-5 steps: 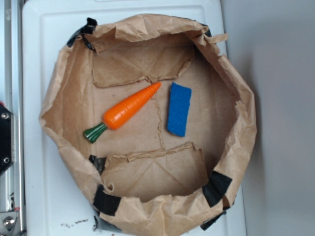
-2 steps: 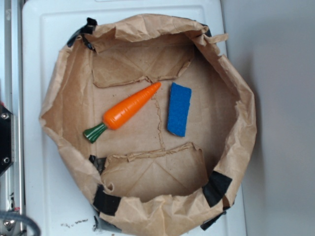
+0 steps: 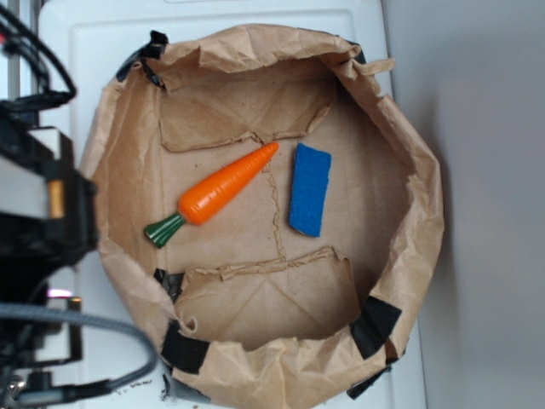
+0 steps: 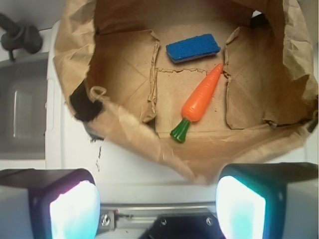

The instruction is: Grab the carrot.

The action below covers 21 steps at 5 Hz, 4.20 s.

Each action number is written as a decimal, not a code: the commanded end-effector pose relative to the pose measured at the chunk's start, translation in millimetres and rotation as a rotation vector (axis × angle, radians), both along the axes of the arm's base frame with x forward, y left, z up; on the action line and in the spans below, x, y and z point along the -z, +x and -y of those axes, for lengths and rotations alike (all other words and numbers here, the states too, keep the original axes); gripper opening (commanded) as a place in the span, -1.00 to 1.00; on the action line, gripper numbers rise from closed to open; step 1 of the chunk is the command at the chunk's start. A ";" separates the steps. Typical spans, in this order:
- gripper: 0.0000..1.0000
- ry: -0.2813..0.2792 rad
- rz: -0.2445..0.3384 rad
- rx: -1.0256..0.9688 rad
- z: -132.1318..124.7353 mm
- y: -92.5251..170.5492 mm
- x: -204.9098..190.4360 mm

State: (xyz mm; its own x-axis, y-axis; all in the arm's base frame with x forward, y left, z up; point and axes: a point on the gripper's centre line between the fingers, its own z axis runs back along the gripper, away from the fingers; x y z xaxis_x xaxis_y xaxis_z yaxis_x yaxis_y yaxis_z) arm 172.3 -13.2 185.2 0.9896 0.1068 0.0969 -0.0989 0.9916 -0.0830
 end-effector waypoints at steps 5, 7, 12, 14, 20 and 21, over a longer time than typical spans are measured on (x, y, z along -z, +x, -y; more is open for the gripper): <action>1.00 0.067 -0.001 -0.100 -30.2 50.2 50.6; 1.00 0.067 -0.001 -0.100 -30.2 50.2 50.6; 1.00 0.066 0.018 -0.162 -46.5 60.7 92.2; 1.00 0.088 0.024 -0.132 -29.8 78.5 132.3; -1.00 -0.113 -0.031 -0.170 -39.7 93.7 13.7; -1.00 -0.127 -0.011 -0.228 -43.6 83.7 -15.6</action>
State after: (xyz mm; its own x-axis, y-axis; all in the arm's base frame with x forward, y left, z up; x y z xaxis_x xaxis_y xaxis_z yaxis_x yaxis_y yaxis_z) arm 254.2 21.3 183.1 0.9501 0.3117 -0.0093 -0.3076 0.9321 -0.1909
